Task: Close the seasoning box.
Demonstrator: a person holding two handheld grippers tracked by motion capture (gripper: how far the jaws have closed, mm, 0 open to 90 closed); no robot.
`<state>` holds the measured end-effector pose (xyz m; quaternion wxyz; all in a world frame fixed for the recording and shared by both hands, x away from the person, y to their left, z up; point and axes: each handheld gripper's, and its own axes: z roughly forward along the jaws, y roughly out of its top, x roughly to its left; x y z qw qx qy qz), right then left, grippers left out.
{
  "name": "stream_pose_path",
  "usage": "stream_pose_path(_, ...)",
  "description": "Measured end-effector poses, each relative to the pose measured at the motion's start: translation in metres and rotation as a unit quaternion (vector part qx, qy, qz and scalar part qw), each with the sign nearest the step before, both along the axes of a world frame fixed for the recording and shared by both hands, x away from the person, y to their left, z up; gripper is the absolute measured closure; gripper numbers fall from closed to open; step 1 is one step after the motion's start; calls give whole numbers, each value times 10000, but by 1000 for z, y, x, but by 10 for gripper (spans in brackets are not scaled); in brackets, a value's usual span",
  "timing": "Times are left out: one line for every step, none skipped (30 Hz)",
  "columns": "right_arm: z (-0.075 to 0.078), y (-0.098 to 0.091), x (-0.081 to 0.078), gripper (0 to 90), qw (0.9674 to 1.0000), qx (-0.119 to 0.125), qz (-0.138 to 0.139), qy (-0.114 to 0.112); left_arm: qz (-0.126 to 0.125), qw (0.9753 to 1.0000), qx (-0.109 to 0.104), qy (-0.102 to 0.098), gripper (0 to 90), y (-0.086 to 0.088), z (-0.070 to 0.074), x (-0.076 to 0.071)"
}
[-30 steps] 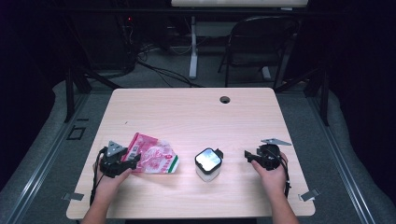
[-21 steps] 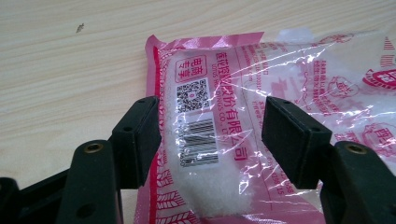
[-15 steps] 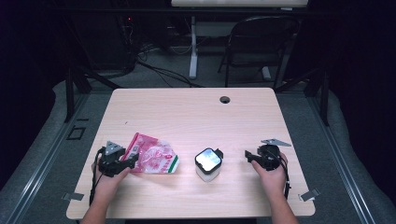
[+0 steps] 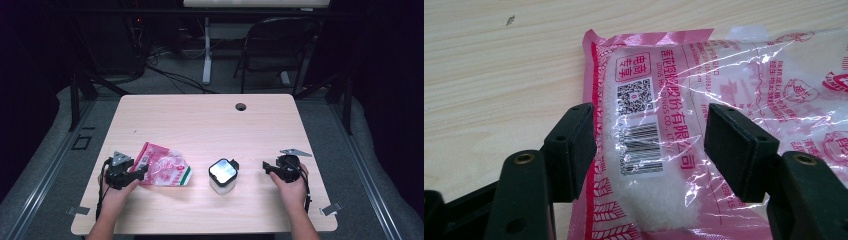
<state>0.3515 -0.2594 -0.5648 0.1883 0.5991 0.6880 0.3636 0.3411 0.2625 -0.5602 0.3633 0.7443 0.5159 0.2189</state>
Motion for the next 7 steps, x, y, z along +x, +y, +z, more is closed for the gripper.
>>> stream_pose_path(0, 0, 0, 407, 10000, 1, 0, -4, 9, 10000, -10, -11, 372, 0, 0, 0)
stream_pose_path(0, 0, 0, 407, 10000, -2, 6, -10, 9, 10000, -11, -21, 372, 1, 0, 0)
stream_pose_path(1, 0, -1, 407, 10000, -27, -17, -4, 13, 10000, -22, -34, 372, 2, 1, 0)
stream_pose_path(1, 0, 0, 407, 10000, -45, -13, -13, 23, 10000, -7, -57, 372, 2, 2, 0)
stream_pose_path(1, 0, 0, 407, 10000, -45, -12, -22, 43, 9999, -24, -97, 372, 3, 3, 0)
stream_pose_path(1, -1, 0, 406, 10000, -44, -21, -41, 40, 9999, -45, -126, 372, 4, 4, 0)
stream_pose_path(2, -1, -1, 399, 10000, -74, -19, -56, 51, 9998, -111, -186, 372, 6, 5, 0)
